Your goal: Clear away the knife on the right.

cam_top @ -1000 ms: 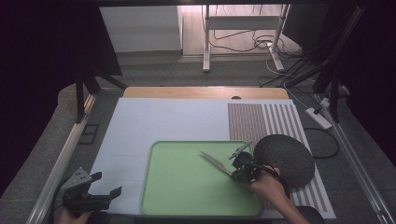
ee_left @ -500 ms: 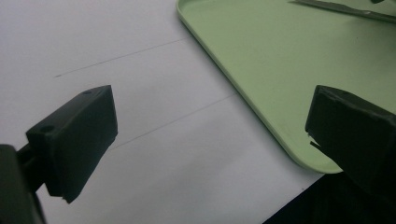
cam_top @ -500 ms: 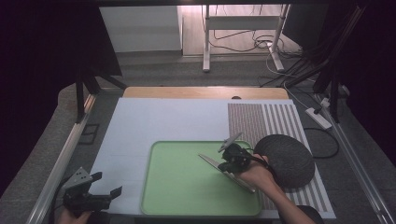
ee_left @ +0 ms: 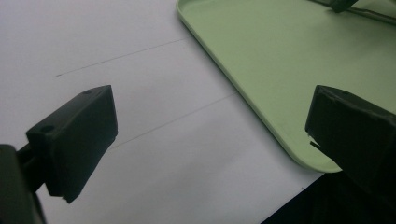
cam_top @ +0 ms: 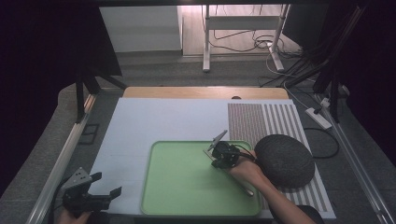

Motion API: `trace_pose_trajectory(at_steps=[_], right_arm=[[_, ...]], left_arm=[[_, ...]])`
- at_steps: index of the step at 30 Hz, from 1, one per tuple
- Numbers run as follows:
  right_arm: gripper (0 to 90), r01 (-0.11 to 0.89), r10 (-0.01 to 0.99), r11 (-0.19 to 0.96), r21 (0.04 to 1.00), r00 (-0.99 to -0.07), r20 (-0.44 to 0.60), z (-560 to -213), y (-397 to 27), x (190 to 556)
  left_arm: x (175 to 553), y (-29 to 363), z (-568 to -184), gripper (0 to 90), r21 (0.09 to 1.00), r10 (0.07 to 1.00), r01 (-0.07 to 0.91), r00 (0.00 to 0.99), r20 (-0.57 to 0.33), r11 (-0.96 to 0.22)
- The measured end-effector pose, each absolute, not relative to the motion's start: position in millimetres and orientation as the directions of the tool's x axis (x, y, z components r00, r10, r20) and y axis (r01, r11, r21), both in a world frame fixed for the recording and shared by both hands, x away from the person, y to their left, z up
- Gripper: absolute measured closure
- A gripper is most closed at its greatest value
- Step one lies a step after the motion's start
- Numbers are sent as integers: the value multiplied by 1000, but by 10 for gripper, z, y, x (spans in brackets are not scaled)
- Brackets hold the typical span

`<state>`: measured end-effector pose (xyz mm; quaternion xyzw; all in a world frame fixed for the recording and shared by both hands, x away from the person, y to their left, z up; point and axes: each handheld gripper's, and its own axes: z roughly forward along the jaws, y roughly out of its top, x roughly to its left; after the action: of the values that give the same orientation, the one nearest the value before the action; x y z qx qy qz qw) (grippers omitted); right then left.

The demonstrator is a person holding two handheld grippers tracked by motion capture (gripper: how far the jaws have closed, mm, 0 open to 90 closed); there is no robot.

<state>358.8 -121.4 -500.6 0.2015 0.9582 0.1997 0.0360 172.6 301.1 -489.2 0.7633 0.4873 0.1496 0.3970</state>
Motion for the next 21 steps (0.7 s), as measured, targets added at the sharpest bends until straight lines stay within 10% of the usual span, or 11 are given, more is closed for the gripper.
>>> trace_pose_trajectory(at_steps=[21], right_arm=[[900,494,502,774,396,-860,91,-4985,-1760,3514]], left_arm=[[1729,3007,-4891,33,751,864,627,479,-159,-209]])
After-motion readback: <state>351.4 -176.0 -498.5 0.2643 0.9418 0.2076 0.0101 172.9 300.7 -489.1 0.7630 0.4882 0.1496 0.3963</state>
